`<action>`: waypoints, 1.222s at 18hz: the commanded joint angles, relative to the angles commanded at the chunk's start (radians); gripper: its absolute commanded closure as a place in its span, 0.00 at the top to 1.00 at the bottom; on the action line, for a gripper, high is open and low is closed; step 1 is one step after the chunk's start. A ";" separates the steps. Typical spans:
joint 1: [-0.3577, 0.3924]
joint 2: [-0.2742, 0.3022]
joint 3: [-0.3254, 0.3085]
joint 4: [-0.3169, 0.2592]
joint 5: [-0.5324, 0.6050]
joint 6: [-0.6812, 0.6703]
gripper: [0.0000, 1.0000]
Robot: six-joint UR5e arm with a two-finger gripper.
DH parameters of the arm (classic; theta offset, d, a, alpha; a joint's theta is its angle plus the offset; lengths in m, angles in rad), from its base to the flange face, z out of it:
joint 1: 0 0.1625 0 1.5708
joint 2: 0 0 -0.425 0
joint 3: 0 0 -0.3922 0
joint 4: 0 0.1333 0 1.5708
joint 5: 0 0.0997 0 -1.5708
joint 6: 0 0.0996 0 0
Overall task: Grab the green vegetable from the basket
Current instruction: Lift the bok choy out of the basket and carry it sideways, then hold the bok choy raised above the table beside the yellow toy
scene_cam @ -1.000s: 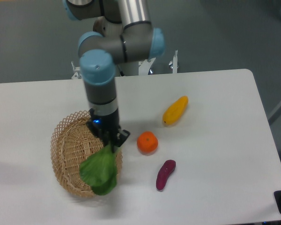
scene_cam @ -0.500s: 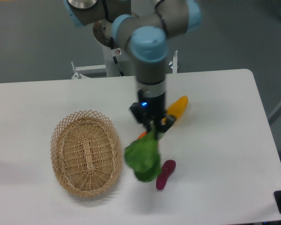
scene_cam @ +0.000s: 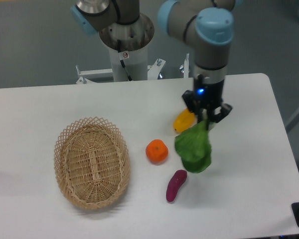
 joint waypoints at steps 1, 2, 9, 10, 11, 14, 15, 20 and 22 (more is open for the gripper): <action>0.003 0.000 0.000 -0.002 0.000 0.009 0.32; 0.005 -0.002 0.005 -0.006 0.000 0.015 0.32; 0.008 -0.002 0.014 -0.029 0.000 0.017 0.32; 0.008 -0.002 0.014 -0.029 0.000 0.017 0.32; 0.006 -0.002 0.014 -0.028 0.000 0.017 0.32; 0.006 -0.002 0.015 -0.028 -0.002 0.017 0.32; 0.006 -0.002 0.015 -0.026 0.000 0.017 0.32; 0.006 -0.002 0.014 -0.026 -0.002 0.017 0.32; 0.006 -0.002 0.015 -0.026 -0.003 0.017 0.32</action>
